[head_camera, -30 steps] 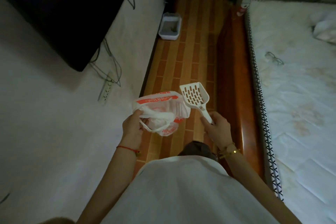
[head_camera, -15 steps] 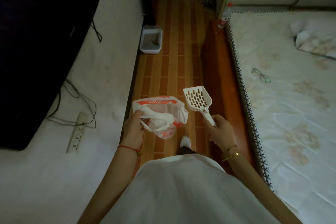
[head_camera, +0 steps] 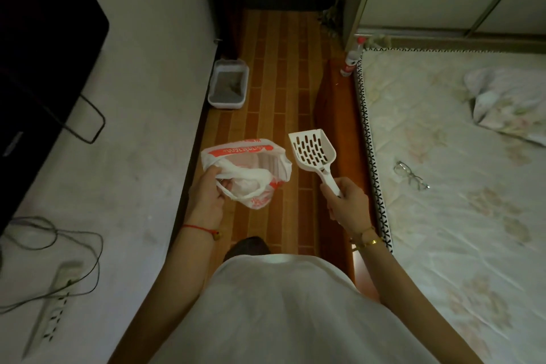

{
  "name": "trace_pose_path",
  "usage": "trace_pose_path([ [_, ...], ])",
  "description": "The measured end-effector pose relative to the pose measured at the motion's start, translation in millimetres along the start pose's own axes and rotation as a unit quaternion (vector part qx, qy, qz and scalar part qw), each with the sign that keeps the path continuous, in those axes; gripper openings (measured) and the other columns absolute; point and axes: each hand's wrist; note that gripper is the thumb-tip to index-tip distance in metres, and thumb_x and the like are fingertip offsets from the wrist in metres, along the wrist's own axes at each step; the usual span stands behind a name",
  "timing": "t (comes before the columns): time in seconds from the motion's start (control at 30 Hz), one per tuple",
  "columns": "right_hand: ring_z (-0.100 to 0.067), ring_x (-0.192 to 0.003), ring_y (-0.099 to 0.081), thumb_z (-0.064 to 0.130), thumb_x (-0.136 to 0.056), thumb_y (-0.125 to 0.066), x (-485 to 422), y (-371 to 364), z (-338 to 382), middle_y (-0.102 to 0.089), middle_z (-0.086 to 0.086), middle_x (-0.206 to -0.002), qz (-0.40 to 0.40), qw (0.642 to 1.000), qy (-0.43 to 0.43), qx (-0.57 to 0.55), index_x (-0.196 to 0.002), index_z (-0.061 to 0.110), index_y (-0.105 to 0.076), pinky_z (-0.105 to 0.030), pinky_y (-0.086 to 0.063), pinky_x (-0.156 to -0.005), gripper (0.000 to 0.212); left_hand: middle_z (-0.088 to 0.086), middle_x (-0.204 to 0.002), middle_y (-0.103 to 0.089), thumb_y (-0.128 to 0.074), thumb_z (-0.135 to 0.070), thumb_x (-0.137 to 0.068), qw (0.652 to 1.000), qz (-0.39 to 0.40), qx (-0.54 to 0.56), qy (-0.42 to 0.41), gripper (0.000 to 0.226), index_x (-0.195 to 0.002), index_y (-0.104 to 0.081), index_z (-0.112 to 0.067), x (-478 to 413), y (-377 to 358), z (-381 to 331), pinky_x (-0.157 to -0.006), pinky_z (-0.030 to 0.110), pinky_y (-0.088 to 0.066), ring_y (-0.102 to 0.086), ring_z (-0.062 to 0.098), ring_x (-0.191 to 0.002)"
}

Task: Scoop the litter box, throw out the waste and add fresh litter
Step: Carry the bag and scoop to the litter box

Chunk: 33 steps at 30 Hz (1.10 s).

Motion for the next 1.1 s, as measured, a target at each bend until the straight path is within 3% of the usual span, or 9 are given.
trace_pose_path([
  [0.2,-0.011,-0.051,-0.060,0.035,-0.090,-0.060,-63.8,10.8,-7.6,-0.064,0.000,-0.071,-0.017,1.000,-0.022,0.001,-0.100,0.015,-0.061,-0.015,-0.044,-0.043,0.022,0.008,-0.108,-0.067,-0.060,-0.021,-0.093,1.000,-0.017,-0.005,-0.004,0.039,-0.130,-0.054,-0.008,-50.6,-66.4,-19.4,-0.056,0.028,-0.055,-0.067,0.019,-0.086],
  [0.4,-0.014,-0.054,-0.062,0.036,-0.090,-0.061,-154.5,13.3,3.3,-0.065,-0.001,-0.070,-0.030,0.998,-0.045,-0.006,-0.098,0.017,-0.060,-0.019,-0.047,-0.046,0.021,0.004,-0.088,-0.064,-0.055,-0.016,-0.096,1.000,-0.013,-0.002,0.008,0.028,-0.123,-0.054,-0.007,-116.8,-137.0,-45.8,-0.043,0.019,-0.051,-0.063,0.015,-0.076],
  [0.53,-0.013,-0.052,-0.061,0.036,-0.090,-0.061,-223.5,13.5,26.6,-0.064,0.000,-0.067,-0.035,0.998,-0.042,0.006,-0.095,0.016,-0.060,-0.019,-0.047,-0.045,0.020,0.004,-0.093,-0.062,-0.053,-0.014,-0.097,1.000,-0.007,0.001,0.018,0.030,-0.126,-0.052,-0.005,-169.1,-188.5,-67.1,-0.042,0.019,-0.051,-0.061,0.014,-0.075],
  [0.7,-0.006,-0.045,-0.057,0.034,-0.089,-0.062,-304.9,16.7,61.8,-0.061,0.004,-0.063,-0.029,0.999,-0.042,0.011,-0.093,0.016,-0.059,-0.014,-0.042,-0.040,0.018,0.011,-0.124,-0.061,-0.054,-0.023,-0.097,1.000,0.005,-0.018,0.020,0.042,-0.137,-0.049,-0.009,-232.8,-243.8,-94.8,-0.051,0.022,-0.054,-0.064,0.015,-0.085],
  [0.83,-0.007,-0.047,-0.057,0.033,-0.090,-0.062,-364.5,13.7,90.2,-0.062,0.002,-0.065,-0.027,0.999,-0.036,0.010,-0.092,0.017,-0.058,-0.011,-0.041,-0.040,0.016,0.007,-0.115,-0.063,-0.054,-0.025,-0.097,0.999,0.011,-0.010,0.028,0.040,-0.134,-0.051,-0.010,-276.6,-275.9,-119.6,-0.050,0.022,-0.054,-0.065,0.015,-0.088],
  [1.1,-0.011,-0.052,-0.061,0.033,-0.089,-0.062,-455.7,-10.4,131.7,-0.064,0.004,-0.069,0.008,1.000,0.000,0.018,-0.093,0.017,-0.060,-0.023,-0.052,-0.046,0.016,0.010,-0.117,-0.060,-0.054,-0.017,-0.097,0.998,-0.037,0.034,0.043,0.043,-0.138,-0.047,-0.005,-343.5,-317.1,-160.1,-0.059,0.026,-0.054,-0.064,0.015,-0.083],
])
Point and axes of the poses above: each hand's wrist, its own x-axis away from the middle knuckle, its own y-axis out of the back of the hand, z = x × y
